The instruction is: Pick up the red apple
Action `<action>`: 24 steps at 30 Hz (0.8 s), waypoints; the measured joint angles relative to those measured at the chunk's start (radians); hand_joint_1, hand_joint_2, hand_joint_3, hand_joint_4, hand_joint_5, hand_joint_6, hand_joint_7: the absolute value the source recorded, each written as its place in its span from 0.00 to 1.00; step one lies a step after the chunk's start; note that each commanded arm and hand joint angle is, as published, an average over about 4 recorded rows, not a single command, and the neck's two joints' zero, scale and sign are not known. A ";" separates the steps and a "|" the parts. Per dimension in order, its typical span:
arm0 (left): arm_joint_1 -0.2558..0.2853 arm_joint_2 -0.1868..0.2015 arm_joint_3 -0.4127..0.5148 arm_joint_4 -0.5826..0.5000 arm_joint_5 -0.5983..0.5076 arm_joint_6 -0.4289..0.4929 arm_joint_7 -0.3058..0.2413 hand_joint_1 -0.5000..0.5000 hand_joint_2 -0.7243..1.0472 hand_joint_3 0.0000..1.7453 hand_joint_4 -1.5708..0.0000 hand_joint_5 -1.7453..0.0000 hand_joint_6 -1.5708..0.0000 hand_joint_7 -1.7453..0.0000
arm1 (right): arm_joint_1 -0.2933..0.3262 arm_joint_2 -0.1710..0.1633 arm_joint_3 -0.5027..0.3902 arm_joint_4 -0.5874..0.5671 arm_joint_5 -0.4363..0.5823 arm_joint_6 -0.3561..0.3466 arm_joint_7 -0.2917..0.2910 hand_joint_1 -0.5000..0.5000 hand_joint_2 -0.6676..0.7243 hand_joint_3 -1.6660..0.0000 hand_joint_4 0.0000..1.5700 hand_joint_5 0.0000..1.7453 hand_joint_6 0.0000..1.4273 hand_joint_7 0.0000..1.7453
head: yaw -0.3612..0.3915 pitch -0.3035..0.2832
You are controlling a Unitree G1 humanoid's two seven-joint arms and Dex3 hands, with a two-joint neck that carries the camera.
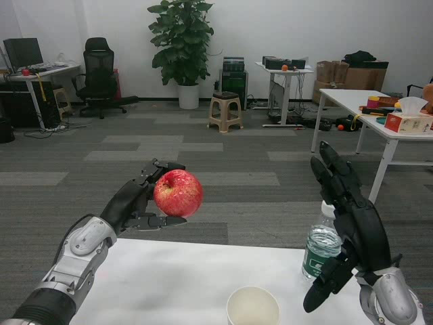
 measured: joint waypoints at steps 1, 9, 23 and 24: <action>0.001 0.000 0.003 0.000 0.000 0.000 0.000 0.07 1.00 0.10 1.00 0.53 0.63 0.16 | 0.000 0.001 0.000 0.000 0.000 0.000 0.000 0.21 1.00 1.00 0.07 0.00 0.00 0.08 | 0.001 0.000; 0.024 -0.004 0.024 -0.002 0.000 0.000 -0.005 0.07 1.00 0.10 1.00 0.53 0.63 0.15 | 0.000 0.013 0.000 0.000 -0.001 0.000 0.000 0.21 1.00 1.00 0.07 0.00 0.00 0.08 | 0.019 -0.040; 0.034 -0.006 0.032 -0.002 -0.001 0.001 -0.011 0.07 1.00 0.10 1.00 0.53 0.62 0.16 | 0.000 0.017 0.000 0.000 -0.002 0.000 0.000 0.21 1.00 1.00 0.07 0.00 0.00 0.08 | 0.031 -0.126; 0.034 -0.006 0.032 -0.002 -0.001 0.001 -0.011 0.07 1.00 0.10 1.00 0.53 0.63 0.16 | 0.000 0.017 0.000 0.000 -0.002 0.000 0.000 0.21 1.00 1.00 0.07 0.00 0.00 0.08 | 0.032 -0.127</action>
